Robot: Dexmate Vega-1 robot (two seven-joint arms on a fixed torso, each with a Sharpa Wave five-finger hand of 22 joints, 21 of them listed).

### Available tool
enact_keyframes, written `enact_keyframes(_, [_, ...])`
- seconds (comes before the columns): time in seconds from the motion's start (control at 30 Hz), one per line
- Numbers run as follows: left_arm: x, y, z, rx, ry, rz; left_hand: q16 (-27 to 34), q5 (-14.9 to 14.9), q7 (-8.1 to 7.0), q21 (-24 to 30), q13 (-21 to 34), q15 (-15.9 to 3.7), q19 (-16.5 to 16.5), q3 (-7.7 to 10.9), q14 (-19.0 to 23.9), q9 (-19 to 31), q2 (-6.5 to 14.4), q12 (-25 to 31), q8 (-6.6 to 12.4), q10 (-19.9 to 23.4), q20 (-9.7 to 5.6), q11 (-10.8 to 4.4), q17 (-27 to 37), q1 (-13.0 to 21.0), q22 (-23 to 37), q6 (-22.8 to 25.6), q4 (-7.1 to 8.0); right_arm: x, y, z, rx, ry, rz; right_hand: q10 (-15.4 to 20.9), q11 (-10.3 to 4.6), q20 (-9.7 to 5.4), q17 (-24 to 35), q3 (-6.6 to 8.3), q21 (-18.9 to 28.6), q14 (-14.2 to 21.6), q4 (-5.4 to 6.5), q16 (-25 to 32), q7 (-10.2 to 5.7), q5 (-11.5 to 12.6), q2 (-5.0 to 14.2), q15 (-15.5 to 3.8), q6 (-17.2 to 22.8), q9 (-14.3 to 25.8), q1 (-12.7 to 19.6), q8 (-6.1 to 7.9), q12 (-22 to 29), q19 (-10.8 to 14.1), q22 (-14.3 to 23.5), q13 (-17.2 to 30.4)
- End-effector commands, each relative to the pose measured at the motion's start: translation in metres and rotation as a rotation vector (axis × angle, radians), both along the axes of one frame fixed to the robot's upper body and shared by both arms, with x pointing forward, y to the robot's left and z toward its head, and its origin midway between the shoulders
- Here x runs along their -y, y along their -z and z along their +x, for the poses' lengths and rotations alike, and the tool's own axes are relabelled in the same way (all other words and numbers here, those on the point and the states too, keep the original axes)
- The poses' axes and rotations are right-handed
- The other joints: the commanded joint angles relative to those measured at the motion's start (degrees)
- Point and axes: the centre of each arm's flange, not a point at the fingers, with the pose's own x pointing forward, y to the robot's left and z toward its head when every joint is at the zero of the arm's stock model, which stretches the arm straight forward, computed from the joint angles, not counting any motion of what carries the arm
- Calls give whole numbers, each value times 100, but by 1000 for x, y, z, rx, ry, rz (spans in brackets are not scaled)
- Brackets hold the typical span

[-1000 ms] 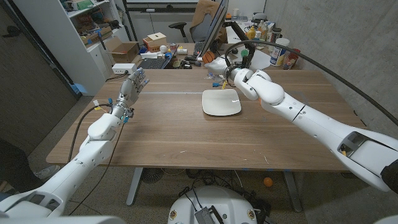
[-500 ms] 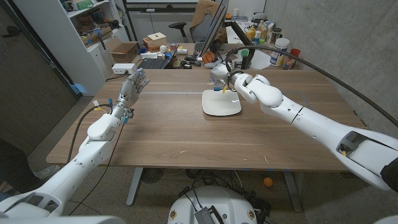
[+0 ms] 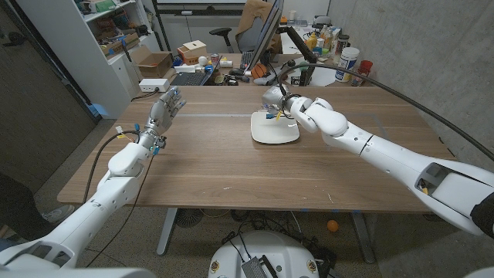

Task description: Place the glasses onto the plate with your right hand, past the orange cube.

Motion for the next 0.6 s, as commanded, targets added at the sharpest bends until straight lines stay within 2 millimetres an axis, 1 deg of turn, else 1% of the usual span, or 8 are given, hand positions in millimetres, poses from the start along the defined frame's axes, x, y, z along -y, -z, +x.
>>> enact_keyframes(0.03, [-4, 4, -1, -11, -4, -5, 1, 30, 21, 27, 19, 12, -2, -20, -131, 26, 621, 47, 21, -119, 64, 33, 21, 21, 13, 14, -2, -3, 11, 12, -32, 18, -16, 214, -137, -487, 12, 23, 53, 44, 33, -31, 22, 34, 249, -10, 54, 9, 246, 36, 39, -39, -11, 26])
enact_keyframes(0.23, [-5, 5, 1, -15, -6, -8, 3, 31, 24, 29, 19, 14, 1, -21, -128, 26, 621, 46, 22, -120, 59, 36, 21, 21, 13, 15, -2, -5, 16, 18, -45, 31, -29, 237, -130, -487, 18, 26, 97, 60, 30, -31, 27, 35, 253, -13, 61, 8, 256, 36, 33, -47, -37, 11])
enact_keyframes(0.4, [-6, 6, 4, -18, -5, -8, 3, 31, 24, 30, 19, 17, 5, -21, -128, 26, 622, 45, 21, -124, 67, 39, 21, 21, 13, 13, -2, -9, 23, 24, -65, 34, -45, 217, -151, -487, 13, 24, 131, 53, 34, -45, 21, 35, 254, -10, 54, 8, 255, 32, 27, -59, -60, 23])
enact_keyframes(0.6, [-6, 7, 6, -25, -5, -8, 3, 31, 27, 31, 19, 15, 5, -22, -127, 26, 623, 44, 20, -127, 65, 35, 21, 21, 13, 9, -2, -12, 28, 29, -76, 30, -50, 219, -126, -487, 13, 25, 176, 67, 35, -49, 37, 36, 256, -11, 59, 15, 261, 35, 22, -79, -93, 22])
